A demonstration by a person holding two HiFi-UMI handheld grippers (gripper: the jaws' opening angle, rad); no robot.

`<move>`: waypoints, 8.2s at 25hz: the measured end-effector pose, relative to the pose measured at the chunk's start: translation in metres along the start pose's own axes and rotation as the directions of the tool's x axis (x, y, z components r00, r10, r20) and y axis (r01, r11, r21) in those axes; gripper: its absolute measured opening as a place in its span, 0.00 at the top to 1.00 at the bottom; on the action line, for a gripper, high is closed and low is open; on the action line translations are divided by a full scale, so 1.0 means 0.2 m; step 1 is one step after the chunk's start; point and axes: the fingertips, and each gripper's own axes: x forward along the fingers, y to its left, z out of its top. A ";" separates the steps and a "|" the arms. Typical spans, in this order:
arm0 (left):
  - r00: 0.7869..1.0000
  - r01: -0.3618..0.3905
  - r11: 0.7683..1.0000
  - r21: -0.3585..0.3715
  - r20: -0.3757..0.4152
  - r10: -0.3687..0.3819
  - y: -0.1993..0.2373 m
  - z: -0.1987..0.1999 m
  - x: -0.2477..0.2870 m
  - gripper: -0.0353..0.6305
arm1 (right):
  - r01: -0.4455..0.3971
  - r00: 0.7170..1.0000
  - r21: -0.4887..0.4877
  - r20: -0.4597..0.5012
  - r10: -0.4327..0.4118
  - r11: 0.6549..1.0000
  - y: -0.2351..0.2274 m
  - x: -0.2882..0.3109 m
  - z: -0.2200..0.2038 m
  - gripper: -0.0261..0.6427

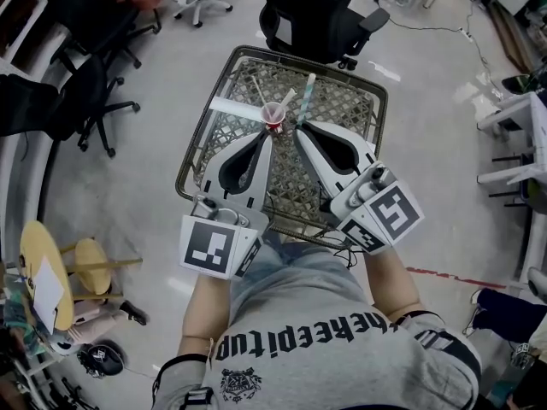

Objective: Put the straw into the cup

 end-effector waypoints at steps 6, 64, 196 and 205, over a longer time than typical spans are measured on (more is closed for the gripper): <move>1.000 0.012 1.000 -0.010 -0.012 -0.012 0.12 -0.02 0.05 0.92 | 0.022 1.000 0.006 -0.011 -0.022 1.000 -0.05 0.11 -0.02 0.90; 0.902 0.308 0.925 -0.223 -0.240 -0.359 0.65 -0.57 0.55 0.92 | 0.401 0.904 0.081 -0.195 -0.380 0.913 -0.63 0.64 -0.59 0.90; 0.870 0.250 0.929 -0.273 -0.357 -0.339 0.54 -1.03 0.41 0.92 | 0.356 0.880 -0.057 -0.315 -0.355 0.933 -0.56 0.56 -1.20 0.97; 0.921 0.238 0.941 -0.240 -0.252 -0.297 0.52 -0.81 0.42 0.92 | 0.329 0.903 -0.031 -0.281 -0.325 0.944 -0.48 0.54 -0.98 0.97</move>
